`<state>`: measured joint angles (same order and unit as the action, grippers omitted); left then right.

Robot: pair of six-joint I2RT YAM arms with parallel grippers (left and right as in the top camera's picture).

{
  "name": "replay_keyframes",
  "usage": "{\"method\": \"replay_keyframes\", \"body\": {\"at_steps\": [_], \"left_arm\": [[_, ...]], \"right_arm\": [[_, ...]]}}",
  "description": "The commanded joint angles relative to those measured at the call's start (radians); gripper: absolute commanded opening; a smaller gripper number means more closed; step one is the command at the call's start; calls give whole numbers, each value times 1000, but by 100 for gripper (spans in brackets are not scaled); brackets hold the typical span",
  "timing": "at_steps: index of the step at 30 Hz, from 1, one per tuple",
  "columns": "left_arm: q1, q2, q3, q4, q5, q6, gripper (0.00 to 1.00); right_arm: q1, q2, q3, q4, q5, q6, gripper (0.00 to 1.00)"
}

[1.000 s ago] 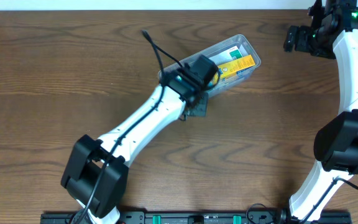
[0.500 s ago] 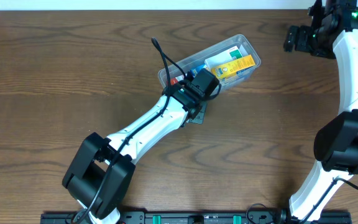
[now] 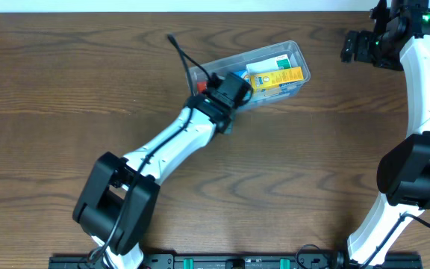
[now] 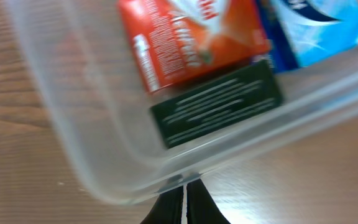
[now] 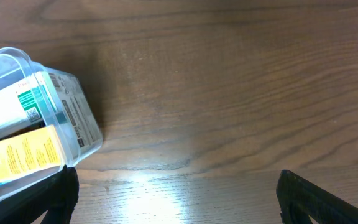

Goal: Pack container

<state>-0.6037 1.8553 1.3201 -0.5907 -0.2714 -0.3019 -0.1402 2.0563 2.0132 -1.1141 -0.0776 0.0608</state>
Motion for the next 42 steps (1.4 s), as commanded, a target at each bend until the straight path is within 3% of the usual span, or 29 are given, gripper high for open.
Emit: {"method": "replay_keyframes", "body": {"at_steps": [1, 16, 24, 26, 27, 30, 42], "left_arm": [[55, 15, -3, 6, -41, 18, 6], [130, 9, -3, 1, -37, 17, 6], [167, -121, -2, -91, -36, -49, 8], [178, -173, -2, -114, -23, -100, 17], [180, -196, -2, -123, -16, -116, 41], [179, -259, -2, -148, 1, -122, 98], [179, -307, -3, -198, 0, -121, 98]], "right_arm": [[3, -1, 14, -1, -1, 13, 99], [3, -1, 14, -1, -1, 13, 99], [3, -1, 14, -1, -1, 13, 99], [3, -1, 14, -1, -1, 13, 99], [3, -1, 14, -1, -1, 13, 99], [3, -1, 14, -1, -1, 13, 99], [3, -1, 14, -1, -1, 13, 99]]}}
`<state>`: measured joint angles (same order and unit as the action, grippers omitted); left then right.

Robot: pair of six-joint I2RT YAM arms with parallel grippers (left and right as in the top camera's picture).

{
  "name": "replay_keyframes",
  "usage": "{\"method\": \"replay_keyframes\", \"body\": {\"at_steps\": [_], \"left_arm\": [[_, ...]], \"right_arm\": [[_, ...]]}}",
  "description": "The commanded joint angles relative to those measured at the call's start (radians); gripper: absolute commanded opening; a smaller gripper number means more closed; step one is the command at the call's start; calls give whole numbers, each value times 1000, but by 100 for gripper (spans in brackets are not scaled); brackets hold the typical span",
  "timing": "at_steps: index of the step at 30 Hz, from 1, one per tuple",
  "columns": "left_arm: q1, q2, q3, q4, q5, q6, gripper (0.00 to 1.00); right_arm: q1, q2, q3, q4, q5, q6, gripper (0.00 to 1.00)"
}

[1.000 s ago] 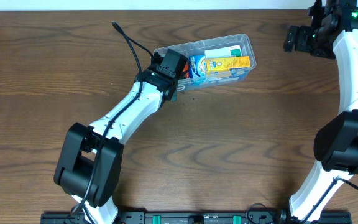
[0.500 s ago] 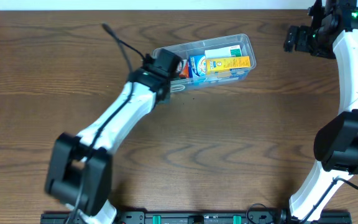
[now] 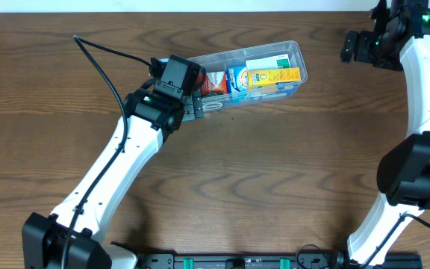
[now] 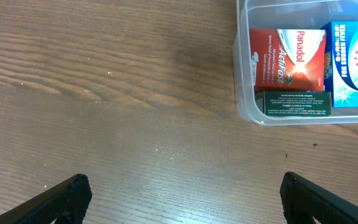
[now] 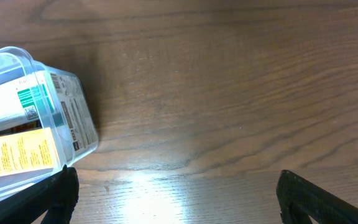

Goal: Pack container

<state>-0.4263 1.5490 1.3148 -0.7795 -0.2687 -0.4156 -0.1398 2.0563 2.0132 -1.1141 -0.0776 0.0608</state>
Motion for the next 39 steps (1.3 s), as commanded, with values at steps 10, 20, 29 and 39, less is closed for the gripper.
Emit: {"method": "replay_keyframes", "body": {"at_steps": [10, 20, 29, 39], "left_arm": [[2, -2, -12, -264, -5, -70, 98], [18, -167, -298, 120, -8, -5, 98], [166, -494, -711, 631, 191, 109, 98], [397, -900, -935, 744, 378, 214, 98]], "right_arm": [[3, -1, 14, -1, -1, 13, 99], [3, -1, 14, -1, -1, 13, 99], [3, -1, 14, -1, -1, 13, 99], [3, -1, 14, -1, -1, 13, 99]]}}
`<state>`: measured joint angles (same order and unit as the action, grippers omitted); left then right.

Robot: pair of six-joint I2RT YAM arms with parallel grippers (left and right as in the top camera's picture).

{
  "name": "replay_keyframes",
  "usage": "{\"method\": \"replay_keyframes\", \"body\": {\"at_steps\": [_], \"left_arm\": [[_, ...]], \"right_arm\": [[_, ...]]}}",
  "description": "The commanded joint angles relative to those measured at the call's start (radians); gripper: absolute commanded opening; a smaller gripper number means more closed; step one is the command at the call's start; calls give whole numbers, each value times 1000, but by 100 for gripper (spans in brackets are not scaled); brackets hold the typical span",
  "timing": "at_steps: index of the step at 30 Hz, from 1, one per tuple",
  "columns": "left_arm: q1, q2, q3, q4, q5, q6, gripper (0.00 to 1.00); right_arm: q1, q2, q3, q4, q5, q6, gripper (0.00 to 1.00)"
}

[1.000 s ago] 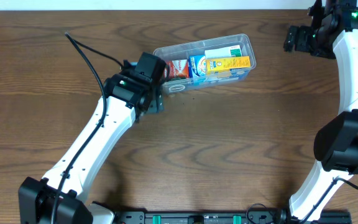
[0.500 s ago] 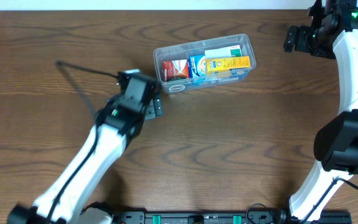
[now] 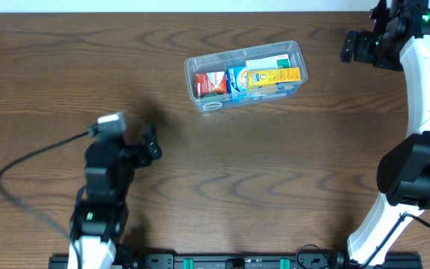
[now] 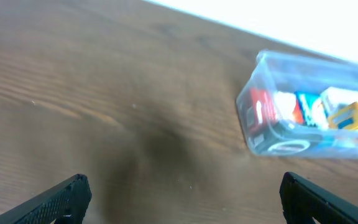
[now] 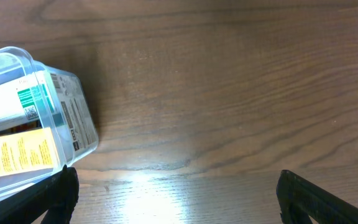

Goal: Pack container

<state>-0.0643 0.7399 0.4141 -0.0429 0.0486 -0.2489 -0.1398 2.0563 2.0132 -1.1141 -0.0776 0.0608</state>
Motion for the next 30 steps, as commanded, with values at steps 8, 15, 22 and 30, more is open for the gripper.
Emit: {"method": "replay_keyframes", "body": {"at_steps": [8, 15, 22, 30], "left_arm": [[105, -361, -180, 10, 125, 92, 98], [105, -512, -314, 90, 128, 145, 98], [105, -615, -412, 83, 128, 156, 98], [113, -680, -410, -14, 124, 166, 98]], "right_arm": [[3, -1, 14, -1, -1, 13, 99], [3, -1, 14, -1, -1, 13, 99], [3, -1, 14, -1, -1, 13, 99], [3, -1, 14, -1, -1, 13, 99]]}}
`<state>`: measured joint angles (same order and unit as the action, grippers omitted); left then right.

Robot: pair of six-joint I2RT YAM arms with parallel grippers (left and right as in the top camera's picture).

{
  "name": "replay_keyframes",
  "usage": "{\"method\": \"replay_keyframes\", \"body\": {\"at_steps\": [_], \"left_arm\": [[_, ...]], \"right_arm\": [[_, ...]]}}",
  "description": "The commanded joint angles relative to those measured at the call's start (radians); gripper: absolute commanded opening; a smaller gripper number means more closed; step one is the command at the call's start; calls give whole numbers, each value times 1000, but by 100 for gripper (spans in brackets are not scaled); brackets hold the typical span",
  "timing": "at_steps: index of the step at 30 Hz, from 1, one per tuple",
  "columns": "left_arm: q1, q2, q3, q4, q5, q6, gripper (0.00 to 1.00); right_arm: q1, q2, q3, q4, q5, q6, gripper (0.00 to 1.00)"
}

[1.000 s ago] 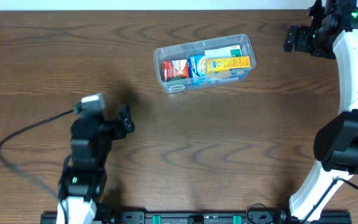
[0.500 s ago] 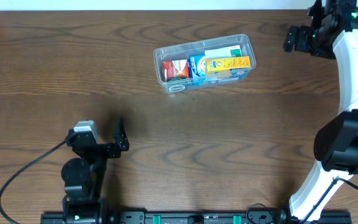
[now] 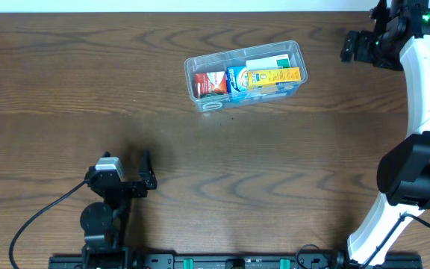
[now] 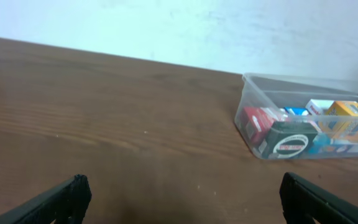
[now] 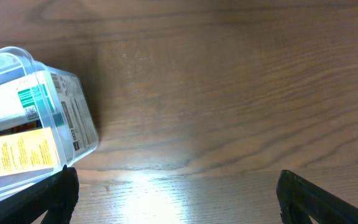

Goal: Pack container

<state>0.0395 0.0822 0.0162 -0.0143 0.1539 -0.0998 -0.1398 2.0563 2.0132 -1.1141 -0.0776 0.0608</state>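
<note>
A clear plastic container (image 3: 245,75) lies on the wooden table at the back centre, holding a red box (image 3: 208,83), a blue box (image 3: 237,78), a yellow box (image 3: 275,76) and a white-and-green box (image 3: 269,63). A dark green box (image 4: 289,143) shows at its near end in the left wrist view. My left gripper (image 3: 125,179) sits open near the front left, far from the container (image 4: 303,127), with nothing between its fingers. At the back right my right gripper (image 3: 355,46) is open and empty, just right of the container (image 5: 30,118).
The wooden table (image 3: 290,172) fills the view, with a pale wall (image 4: 166,25) behind its far edge. The left arm's black cable (image 3: 39,217) loops across the front left corner. The white right arm (image 3: 424,90) runs down the right side.
My left gripper has drawn back further toward the front left edge and now looks level across the table at the container. The container and the right arm have not moved.
My left gripper was shut at the container's left end, which lay skewed. Then it was open just left of the container, which lay straighter. After that it was well back at the front left, and now lower and nearer the front edge. My right gripper stayed still.
</note>
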Motion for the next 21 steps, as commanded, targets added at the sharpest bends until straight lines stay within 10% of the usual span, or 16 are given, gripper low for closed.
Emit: {"method": "replay_keyframes", "body": {"at_steps": [1, 21], "left_arm": [[9, -24, -12, -40, 18, 17, 98], [10, -14, -12, -41, 18, 17, 98]], "right_arm": [[3, -1, 14, -1, -1, 13, 99], [3, -1, 14, -1, -1, 13, 99]]}}
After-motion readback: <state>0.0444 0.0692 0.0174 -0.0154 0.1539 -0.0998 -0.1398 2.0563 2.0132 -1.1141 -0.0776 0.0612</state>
